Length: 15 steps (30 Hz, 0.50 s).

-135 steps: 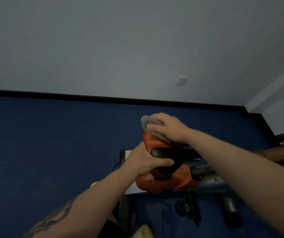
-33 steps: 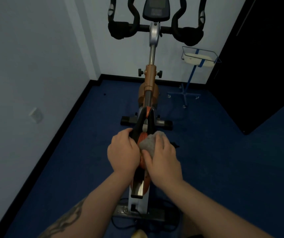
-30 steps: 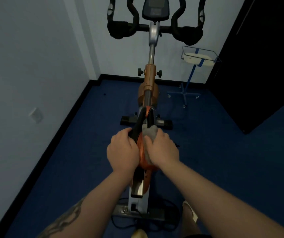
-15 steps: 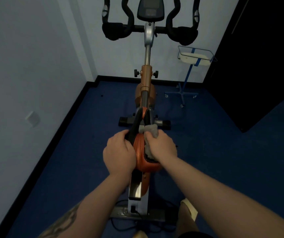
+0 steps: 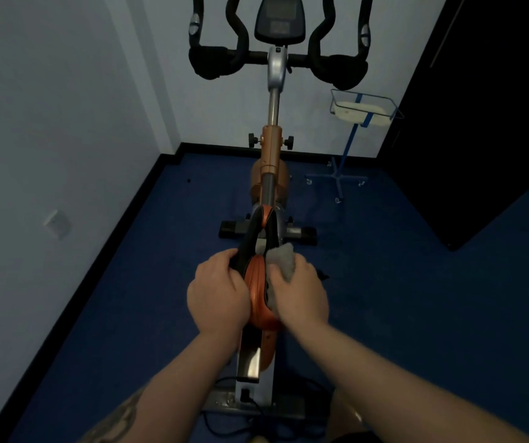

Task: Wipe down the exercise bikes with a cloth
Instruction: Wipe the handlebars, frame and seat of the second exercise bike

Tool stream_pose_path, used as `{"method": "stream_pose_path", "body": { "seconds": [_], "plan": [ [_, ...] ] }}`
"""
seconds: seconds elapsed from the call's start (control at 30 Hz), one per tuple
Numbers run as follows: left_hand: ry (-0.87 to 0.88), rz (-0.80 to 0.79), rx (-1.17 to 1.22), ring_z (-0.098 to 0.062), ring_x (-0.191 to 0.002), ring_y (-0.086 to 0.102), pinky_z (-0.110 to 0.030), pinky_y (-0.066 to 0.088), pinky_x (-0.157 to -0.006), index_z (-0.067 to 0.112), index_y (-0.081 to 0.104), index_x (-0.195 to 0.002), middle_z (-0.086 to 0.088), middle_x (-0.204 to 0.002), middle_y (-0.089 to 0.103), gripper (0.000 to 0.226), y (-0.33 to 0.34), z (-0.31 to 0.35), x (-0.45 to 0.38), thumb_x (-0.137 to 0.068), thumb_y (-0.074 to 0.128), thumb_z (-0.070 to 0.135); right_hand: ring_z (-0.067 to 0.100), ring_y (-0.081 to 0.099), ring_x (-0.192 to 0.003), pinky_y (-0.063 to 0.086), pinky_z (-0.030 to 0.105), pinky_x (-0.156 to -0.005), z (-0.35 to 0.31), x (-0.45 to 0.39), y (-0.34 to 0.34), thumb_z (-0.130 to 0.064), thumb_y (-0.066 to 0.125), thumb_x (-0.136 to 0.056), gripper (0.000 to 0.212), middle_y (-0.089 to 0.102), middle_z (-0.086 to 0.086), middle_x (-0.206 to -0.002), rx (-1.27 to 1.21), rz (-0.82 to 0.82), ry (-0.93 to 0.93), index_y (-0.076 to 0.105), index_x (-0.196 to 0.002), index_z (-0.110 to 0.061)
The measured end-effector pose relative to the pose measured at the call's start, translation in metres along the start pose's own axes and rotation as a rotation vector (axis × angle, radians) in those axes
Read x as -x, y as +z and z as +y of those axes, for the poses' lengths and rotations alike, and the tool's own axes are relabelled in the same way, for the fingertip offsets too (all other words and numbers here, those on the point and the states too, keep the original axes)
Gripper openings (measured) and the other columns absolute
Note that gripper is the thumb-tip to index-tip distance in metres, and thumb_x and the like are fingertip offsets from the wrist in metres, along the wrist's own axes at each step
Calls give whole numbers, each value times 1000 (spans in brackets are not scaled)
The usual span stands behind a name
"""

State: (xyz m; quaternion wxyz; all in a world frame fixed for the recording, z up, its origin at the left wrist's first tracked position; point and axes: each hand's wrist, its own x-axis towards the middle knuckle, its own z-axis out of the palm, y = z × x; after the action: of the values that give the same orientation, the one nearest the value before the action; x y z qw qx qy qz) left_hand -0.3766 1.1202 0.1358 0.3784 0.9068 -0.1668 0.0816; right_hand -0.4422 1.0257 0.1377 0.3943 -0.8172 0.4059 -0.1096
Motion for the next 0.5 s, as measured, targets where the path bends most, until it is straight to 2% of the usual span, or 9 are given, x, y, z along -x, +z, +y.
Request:
{"method": "stream_pose_path", "body": {
  "seconds": [0.07,0.1,0.2,0.23,0.3,0.4,0.5],
  "plan": [
    [2,0,4,-20,-89,62,-39,49,-70,19,66,-111,1,-99,68,34,0,-1,-1,-86,47,6,13,41,-124,40,25,-89,6,33,7,-55,36,-89,61,37,-6,-144,46,93,-151,34,-143,-26],
    [0,-1,2,-20,-89,62,-38,48,-69,19,67,-111,1,-100,68,34,1,-2,-1,-86,47,6,14,38,-127,39,25,-91,7,36,8,-57,35,-89,64,33,-6,-146,87,110,-188,30,-145,-27],
    [11,-1,0,-21,-89,61,-38,48,-68,19,67,-111,1,-100,68,34,1,-2,0,-86,48,5,22,50,-118,43,34,-83,-7,-7,2,-55,36,-96,57,46,3,-136,209,-46,-18,36,-141,-21],
    [17,-7,0,-21,-90,61,-39,48,-68,18,67,-111,1,-100,68,35,0,-2,0,-86,47,5,26,54,-113,42,35,-80,-15,-23,-1,-55,35,-97,55,52,7,-131,221,-115,48,40,-137,-16],
    [19,-19,3,-21,-93,61,-41,49,-71,18,66,-113,1,-103,68,35,-1,-1,0,-87,46,5,28,57,-109,42,34,-78,-24,-42,-2,-54,34,-98,53,58,9,-124,169,-153,115,46,-130,-13],
    [6,-24,12,-21,-92,61,-41,50,-71,18,66,-113,0,-103,68,35,-1,-1,0,-87,46,5,21,56,-109,45,33,-79,-14,-19,0,-54,36,-96,52,54,4,-129,160,-62,-3,42,-136,-19],
    [24,-18,28,-21,-92,62,-39,49,-70,18,67,-111,0,-101,69,37,-1,-1,-1,-85,42,9,16,51,-115,47,33,-84,6,15,-1,-59,36,-93,61,44,-2,-136,147,18,-122,32,-144,-27]
  ]
}}
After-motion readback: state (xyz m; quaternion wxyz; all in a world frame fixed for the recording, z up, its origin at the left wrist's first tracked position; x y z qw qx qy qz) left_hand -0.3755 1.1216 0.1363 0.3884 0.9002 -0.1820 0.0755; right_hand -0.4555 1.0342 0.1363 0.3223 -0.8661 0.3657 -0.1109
